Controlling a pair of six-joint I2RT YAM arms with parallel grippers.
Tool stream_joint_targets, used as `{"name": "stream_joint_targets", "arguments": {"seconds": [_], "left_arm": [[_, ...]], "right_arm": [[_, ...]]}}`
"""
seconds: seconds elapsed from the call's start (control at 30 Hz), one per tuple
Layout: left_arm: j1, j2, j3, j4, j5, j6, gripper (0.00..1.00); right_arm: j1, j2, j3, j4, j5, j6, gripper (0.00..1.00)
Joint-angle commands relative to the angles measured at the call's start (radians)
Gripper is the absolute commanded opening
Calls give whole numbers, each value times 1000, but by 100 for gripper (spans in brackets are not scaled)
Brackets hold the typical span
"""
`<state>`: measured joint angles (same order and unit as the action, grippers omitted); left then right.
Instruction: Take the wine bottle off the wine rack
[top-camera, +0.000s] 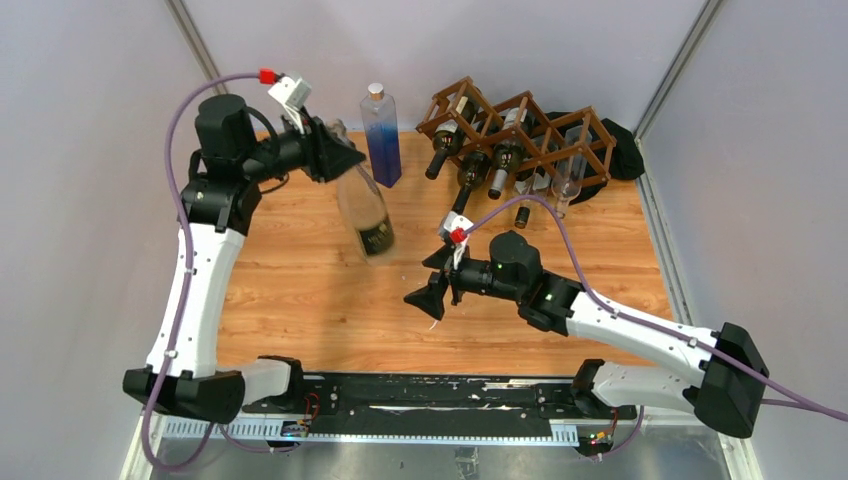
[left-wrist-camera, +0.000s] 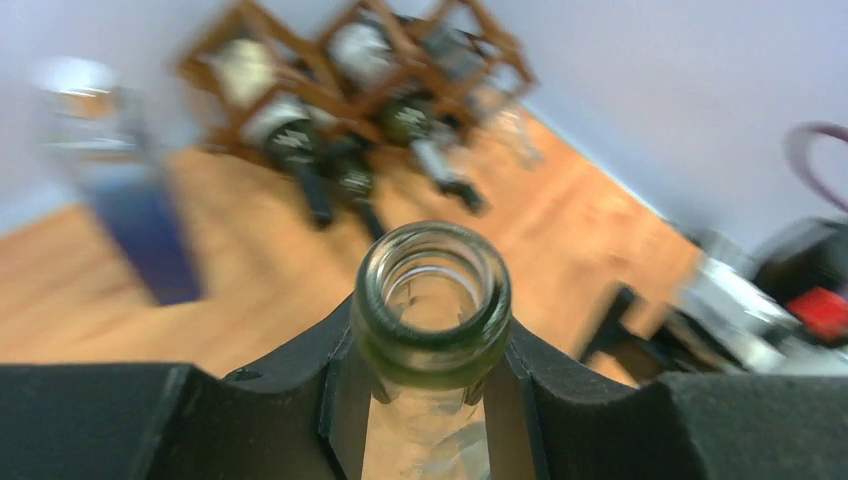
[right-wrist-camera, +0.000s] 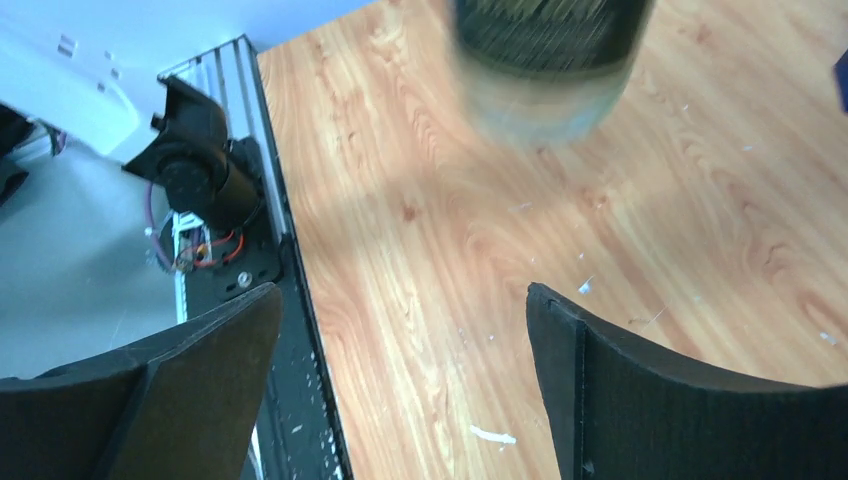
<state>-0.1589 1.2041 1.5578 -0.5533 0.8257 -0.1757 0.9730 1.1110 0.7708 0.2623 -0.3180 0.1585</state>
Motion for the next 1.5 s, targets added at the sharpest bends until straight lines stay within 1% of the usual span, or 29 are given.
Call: {"name": "stream_joint_targets", "arguments": {"seconds": [0.0, 0.2, 0.27, 0.37, 0.43, 0.5, 0.6, 0.63, 0.7, 0.77, 0.83, 0.9, 0.97, 1.03, 1.07, 1.17, 1.27, 1.3, 1.4, 1.47], "left_arm": [[106, 24, 60, 277, -72, 80, 0], [151, 56, -5, 304, -116, 168, 0], [180, 85, -23, 333, -136, 174, 0], [199, 124, -50, 366, -184, 231, 0], [203, 150, -66, 398, -225, 255, 0], [203, 175, -82, 439, -253, 267, 0], [204, 217, -92, 510, -262, 285, 0], [204, 234, -86, 537, -267, 284, 0], [203, 275, -66, 583, -289, 271, 0], [203, 321, -47, 629, -293, 267, 0], [203, 362, -35, 666, -292, 262, 0], [204, 413, -8, 680, -295, 257, 0], [203, 460, 19, 689, -297, 262, 0], [204, 499, 34, 705, -308, 266, 0], [203, 516, 39, 715, -311, 269, 0], [203, 563, 57, 742, -316, 272, 0], [203, 595, 70, 765, -316, 270, 0], [203, 605, 76, 766, -314, 274, 0], [204, 630, 97, 770, -303, 290, 0], [203, 645, 114, 772, -295, 298, 0]], "right_arm": [[9, -40, -34, -58, -14, 27, 95], [10, -57, -28, -95, 20, 19, 96], [9, -69, -19, -115, 63, 24, 96], [4, -71, 20, -179, 161, 43, 96], [-3, -50, 80, -270, 227, 55, 96], [-18, -13, 166, -409, 308, 75, 97], [-36, 61, 307, -557, 436, 121, 97], [-38, 83, 331, -577, 454, 139, 97], [-39, 123, 409, -645, 540, 190, 97], [-43, 148, 438, -659, 563, 202, 97], [-49, 145, 421, -611, 558, 198, 98], [-56, 125, 373, -524, 574, 189, 98], [-78, 106, 329, -433, 542, 172, 98], [-131, 124, 356, -447, 493, 190, 98], [-181, 144, 406, -488, 451, 193, 98], [-290, 241, 524, -590, 392, 228, 98], [-382, 341, 585, -600, 251, 286, 98], [-400, 371, 604, -600, 225, 299, 96], [-426, 453, 660, -600, 214, 308, 94], [-431, 503, 701, -609, 240, 308, 93]]}}
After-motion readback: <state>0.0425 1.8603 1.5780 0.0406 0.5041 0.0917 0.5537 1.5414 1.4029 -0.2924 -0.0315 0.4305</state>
